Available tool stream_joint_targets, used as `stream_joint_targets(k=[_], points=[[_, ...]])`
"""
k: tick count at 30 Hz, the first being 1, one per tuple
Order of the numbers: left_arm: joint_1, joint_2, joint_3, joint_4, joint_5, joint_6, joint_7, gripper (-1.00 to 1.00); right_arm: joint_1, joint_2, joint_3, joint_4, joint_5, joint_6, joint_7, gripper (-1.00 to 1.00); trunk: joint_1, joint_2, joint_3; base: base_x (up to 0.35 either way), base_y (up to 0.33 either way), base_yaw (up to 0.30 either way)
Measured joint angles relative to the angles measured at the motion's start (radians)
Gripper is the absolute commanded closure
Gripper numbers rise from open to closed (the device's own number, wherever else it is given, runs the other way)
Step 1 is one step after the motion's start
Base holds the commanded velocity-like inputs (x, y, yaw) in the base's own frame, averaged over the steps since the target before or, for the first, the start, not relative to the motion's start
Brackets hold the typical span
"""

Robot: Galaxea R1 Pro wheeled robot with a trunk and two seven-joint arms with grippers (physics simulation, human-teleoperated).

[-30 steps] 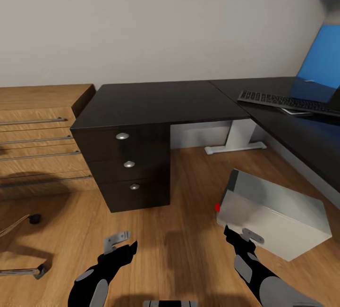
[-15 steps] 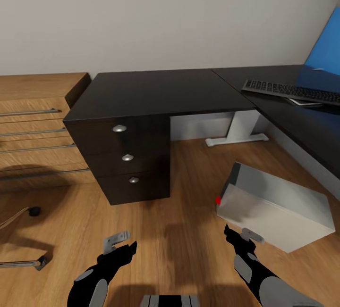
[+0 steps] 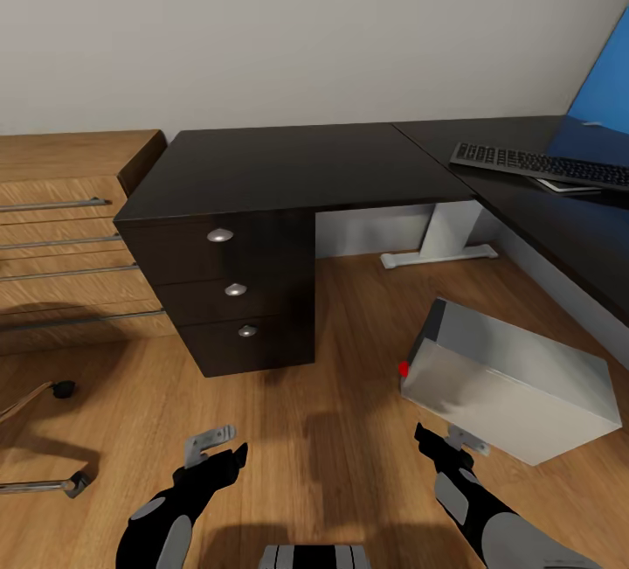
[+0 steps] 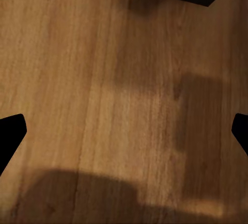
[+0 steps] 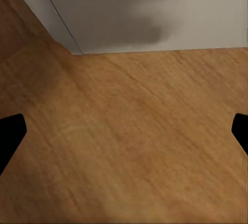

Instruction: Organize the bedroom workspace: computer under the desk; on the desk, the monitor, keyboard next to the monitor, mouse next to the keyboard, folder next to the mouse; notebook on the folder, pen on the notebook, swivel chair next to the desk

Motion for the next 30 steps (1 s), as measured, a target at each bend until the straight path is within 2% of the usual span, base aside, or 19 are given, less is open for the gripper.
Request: stream_joint_targets(k=[14, 21, 30], points=[[0.000, 0.004, 0.004, 0.001, 0.003, 0.003, -0.002, -1.00, -0.002, -0.014, 0.000, 0.005, 0.000, 0.016, -0.024, -1.00, 0.000, 0.000, 0.000, 0.120, -0.100, 0.000], [0.000, 0.004, 0.005, 0.001, 0.003, 0.003, -0.002, -1.00, -0.002, -0.017, 0.000, 0.001, 0.001, 0.080, -0.029, -1.00, 0.000, 0.000, 0.000, 0.093, -0.051, 0.000], [0.000, 0.004, 0.004, 0.001, 0.003, 0.003, -0.002, -1.00, -0.002, -0.021, 0.000, 0.001, 0.002, 0.088, -0.029, -1.00, 0.000, 0.000, 0.000, 0.107, -0.013, 0.000]])
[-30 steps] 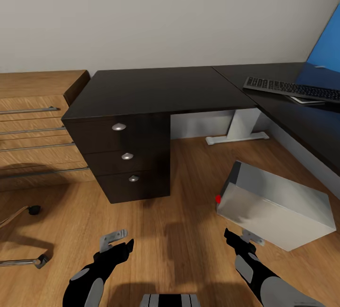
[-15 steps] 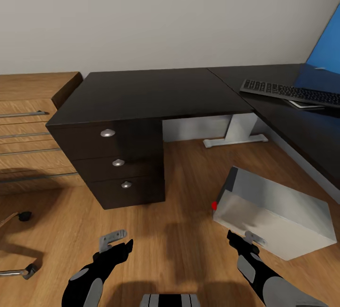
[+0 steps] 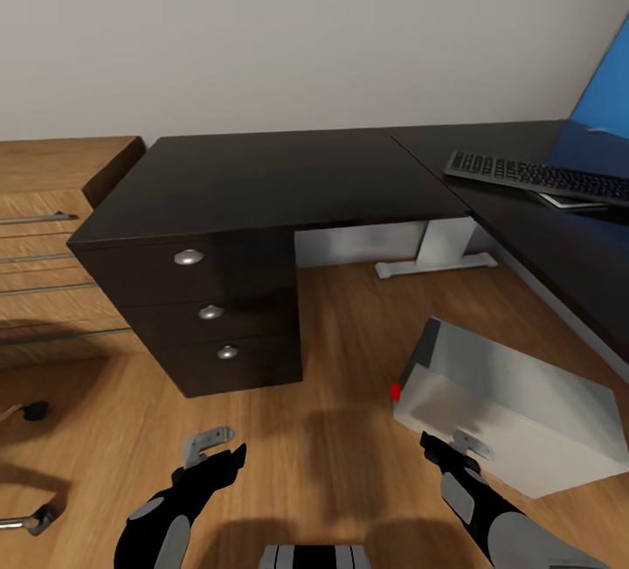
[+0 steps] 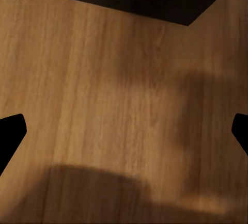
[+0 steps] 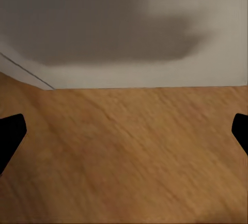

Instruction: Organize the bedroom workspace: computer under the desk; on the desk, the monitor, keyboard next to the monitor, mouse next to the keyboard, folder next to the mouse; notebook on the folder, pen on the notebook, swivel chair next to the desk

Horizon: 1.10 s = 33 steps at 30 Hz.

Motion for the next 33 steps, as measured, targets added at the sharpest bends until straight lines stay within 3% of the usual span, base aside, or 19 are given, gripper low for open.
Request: stream_joint_targets(k=[23, 33], points=[[0.000, 0.000, 0.001, 0.000, 0.000, 0.001, 0.000, -1.00, 0.001, 0.000, -0.007, -0.001, -0.005, -0.003, -0.001, -1.00, 0.000, 0.000, 0.000, 0.206, 0.000, 0.000], [0.000, 0.000, -0.001, 0.002, 0.002, 0.001, 0.000, -1.00, 0.001, 0.000, -0.007, -0.002, -0.005, -0.005, -0.001, -1.00, 0.000, 0.000, 0.000, 0.086, 0.000, 0.000]])
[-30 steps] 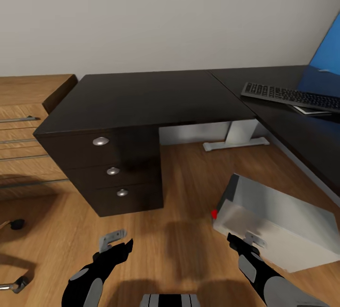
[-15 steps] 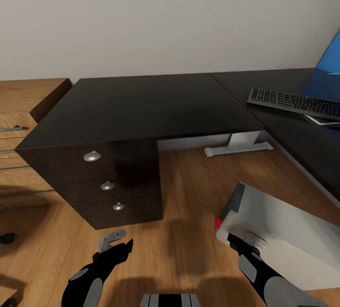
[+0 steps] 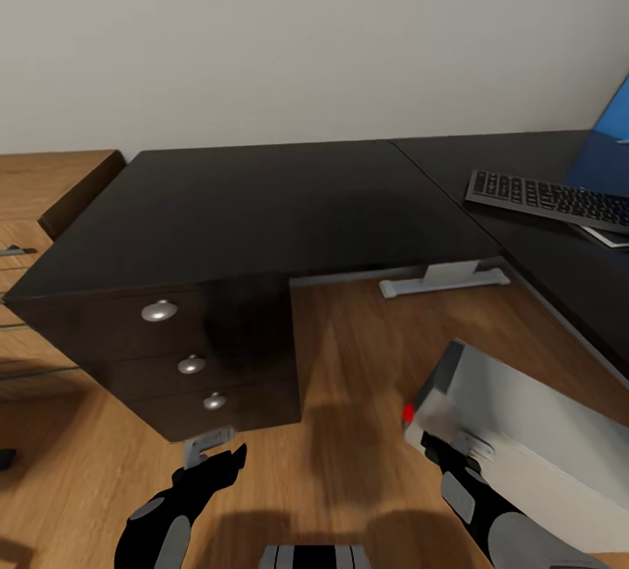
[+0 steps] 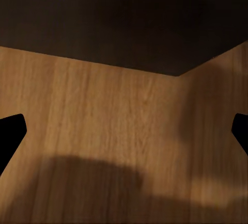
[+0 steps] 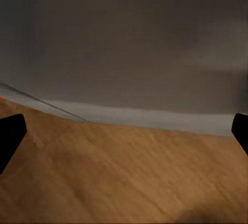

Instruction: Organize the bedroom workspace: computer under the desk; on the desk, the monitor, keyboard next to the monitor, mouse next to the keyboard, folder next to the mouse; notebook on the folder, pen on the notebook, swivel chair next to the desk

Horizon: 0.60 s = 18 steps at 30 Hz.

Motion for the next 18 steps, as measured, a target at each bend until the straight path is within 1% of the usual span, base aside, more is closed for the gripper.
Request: stream_joint_targets(k=[5, 18], points=[[0.000, 0.000, 0.000, 0.002, 0.000, 0.000, 0.000, -1.00, 0.000, 0.000, 0.002, 0.000, 0.001, 0.000, 0.001, -1.00, 0.000, 0.000, 0.000, 0.107, 0.000, 0.000], [0.000, 0.000, 0.000, 0.004, 0.000, 0.000, 0.000, -1.00, 0.000, 0.000, 0.005, -0.001, 0.004, -0.001, 0.001, -1.00, 0.000, 0.000, 0.000, -0.006, 0.000, 0.000]])
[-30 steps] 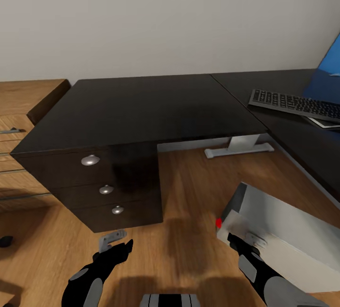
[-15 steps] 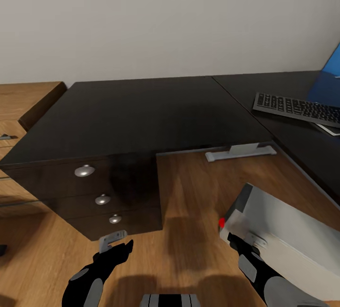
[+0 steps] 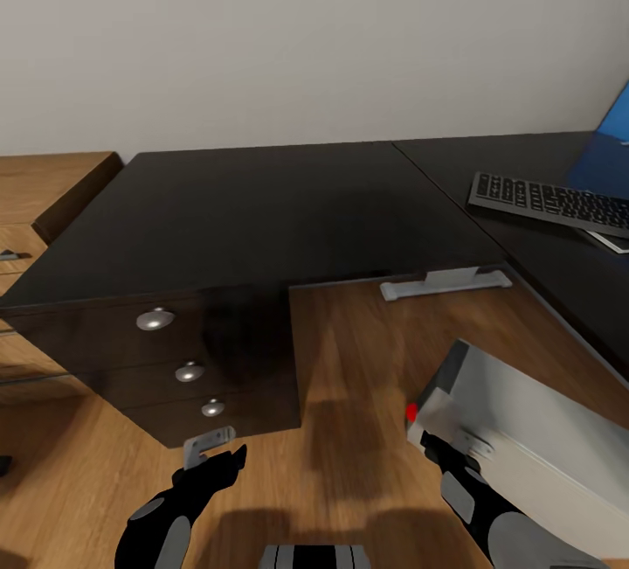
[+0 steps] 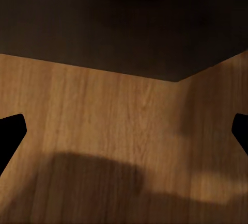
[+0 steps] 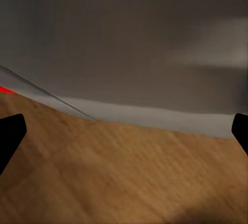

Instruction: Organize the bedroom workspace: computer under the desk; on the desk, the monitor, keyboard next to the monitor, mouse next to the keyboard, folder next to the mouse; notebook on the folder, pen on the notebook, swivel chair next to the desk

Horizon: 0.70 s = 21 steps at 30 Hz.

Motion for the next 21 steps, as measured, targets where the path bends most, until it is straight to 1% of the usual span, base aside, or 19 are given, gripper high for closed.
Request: stream_joint_targets(k=[6, 21], points=[[0.000, 0.000, 0.000, 0.000, 0.000, 0.000, 0.000, -1.00, 0.000, 0.000, 0.001, 0.000, 0.001, 0.000, 0.000, -1.00, 0.000, 0.000, 0.000, -0.228, 0.000, 0.000], [0.000, 0.000, 0.001, 0.000, 0.001, 0.000, 0.000, -1.00, 0.000, 0.000, 0.001, 0.000, 0.002, 0.000, 0.000, -1.00, 0.001, 0.000, 0.000, -0.328, 0.014, 0.000]])
